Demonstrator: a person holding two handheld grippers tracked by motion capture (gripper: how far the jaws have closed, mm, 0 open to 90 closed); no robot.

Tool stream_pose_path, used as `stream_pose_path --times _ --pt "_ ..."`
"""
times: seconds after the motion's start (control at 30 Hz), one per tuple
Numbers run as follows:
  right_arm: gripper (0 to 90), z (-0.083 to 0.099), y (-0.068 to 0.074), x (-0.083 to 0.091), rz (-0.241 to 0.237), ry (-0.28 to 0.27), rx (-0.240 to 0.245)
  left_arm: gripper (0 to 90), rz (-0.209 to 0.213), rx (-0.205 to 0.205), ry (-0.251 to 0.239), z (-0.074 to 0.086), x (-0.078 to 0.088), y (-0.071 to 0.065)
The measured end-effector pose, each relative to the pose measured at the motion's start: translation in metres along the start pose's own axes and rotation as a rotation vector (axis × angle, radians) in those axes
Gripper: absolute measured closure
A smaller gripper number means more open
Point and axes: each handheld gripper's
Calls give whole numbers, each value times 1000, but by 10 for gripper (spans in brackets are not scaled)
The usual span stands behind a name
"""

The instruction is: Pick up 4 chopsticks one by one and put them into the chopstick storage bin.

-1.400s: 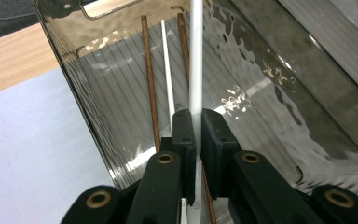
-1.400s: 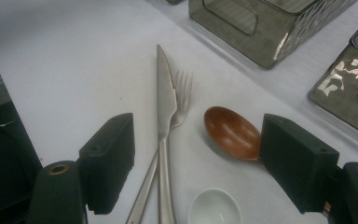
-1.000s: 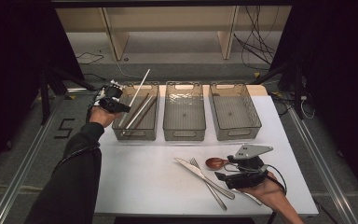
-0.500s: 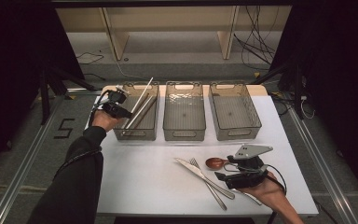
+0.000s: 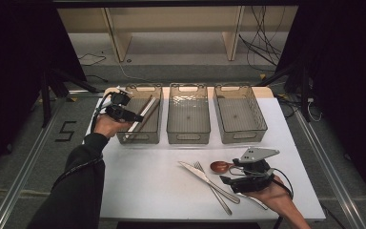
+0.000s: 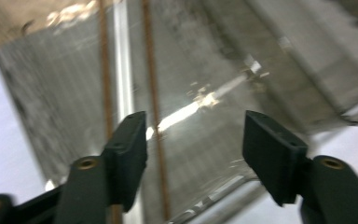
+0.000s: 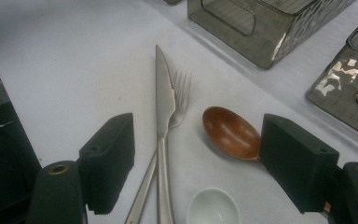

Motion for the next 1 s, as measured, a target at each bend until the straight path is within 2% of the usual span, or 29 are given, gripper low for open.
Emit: stream_pose_path --times 0.13,0.23,0.37,0.5,0.6,0.73,1.0 --pt "277 0 0 0 -1 4 -1 304 56 -32 -56 11 10 -10" --pt "277 0 0 -1 -1 3 2 267 54 -67 -81 18 15 -15" --pt "277 0 1 -1 -2 5 2 239 134 -34 -143 27 25 -16" --pt "277 0 1 -2 -3 6 2 218 168 -35 -177 35 33 -24" --pt "277 0 1 -2 -4 8 2 201 199 -32 -171 38 36 -29" --pt "277 0 2 -4 -5 13 2 188 211 -35 -185 44 40 -37" --pt "277 0 3 -4 -9 13 9 179 220 -71 -200 63 46 -49"
Point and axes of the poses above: each handheld gripper's, and its own axes: x roughly backward along the jaws, z roughly out of its underside, y roughly to its left, and after that the axes turned 12 degrees about x, right-handed
